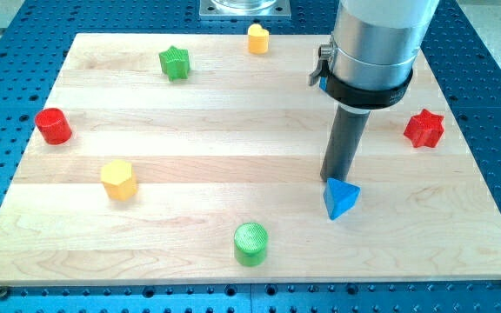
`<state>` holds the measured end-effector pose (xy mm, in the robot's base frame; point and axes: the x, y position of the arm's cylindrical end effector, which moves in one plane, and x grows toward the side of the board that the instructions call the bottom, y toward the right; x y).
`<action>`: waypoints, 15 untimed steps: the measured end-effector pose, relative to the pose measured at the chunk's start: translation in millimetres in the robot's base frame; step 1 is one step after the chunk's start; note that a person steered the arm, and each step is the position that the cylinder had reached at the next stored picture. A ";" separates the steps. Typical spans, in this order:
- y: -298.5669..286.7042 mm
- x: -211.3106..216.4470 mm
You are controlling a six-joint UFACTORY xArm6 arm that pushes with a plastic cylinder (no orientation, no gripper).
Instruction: Put the red star to the bottom left of cube
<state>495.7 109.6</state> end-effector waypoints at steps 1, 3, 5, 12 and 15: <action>0.0 0.5; 0.0 2.7; -17.4 -68.5; 120.8 -36.2; -17.5 -80.1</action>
<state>415.6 92.2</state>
